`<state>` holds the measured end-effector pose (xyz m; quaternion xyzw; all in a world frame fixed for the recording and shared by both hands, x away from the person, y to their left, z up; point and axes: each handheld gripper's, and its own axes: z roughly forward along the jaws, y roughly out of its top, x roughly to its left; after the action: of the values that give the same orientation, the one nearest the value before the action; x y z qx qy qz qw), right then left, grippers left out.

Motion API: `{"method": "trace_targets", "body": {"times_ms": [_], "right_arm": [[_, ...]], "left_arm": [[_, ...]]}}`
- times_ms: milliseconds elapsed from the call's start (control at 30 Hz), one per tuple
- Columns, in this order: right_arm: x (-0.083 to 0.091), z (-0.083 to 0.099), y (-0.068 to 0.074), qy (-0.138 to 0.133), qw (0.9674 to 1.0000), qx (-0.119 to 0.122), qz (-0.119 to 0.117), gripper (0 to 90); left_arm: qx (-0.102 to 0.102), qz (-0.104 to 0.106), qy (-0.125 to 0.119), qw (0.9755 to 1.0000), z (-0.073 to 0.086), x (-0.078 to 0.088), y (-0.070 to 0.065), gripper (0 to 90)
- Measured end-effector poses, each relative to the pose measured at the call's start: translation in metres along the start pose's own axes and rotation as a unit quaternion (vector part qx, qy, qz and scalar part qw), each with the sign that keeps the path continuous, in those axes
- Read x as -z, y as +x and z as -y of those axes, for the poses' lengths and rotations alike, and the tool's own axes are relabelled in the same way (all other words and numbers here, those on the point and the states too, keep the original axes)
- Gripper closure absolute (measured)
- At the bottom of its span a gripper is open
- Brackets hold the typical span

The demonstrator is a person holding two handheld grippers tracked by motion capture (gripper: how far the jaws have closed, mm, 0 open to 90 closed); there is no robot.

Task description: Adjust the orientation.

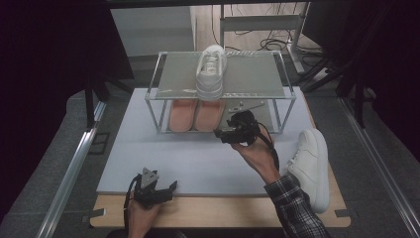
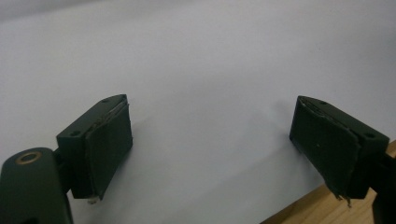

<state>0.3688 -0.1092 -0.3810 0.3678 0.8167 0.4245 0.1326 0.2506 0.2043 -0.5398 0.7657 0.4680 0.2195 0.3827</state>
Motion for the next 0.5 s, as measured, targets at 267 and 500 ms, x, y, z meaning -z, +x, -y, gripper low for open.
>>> {"method": "trace_targets", "body": {"times_ms": [267,500], "right_arm": [[0.002,0.011,0.006,0.016,0.9998,0.008,0.002,29.7],[0.010,0.019,0.010,0.023,0.9994,0.023,0.010,40.4]], "left_arm": [[0.000,0.000,0.000,1.0000,0.000,0.000,0.000,12.7],[0.000,0.000,0.000,1.0000,0.000,0.000,0.000,12.7]]}}
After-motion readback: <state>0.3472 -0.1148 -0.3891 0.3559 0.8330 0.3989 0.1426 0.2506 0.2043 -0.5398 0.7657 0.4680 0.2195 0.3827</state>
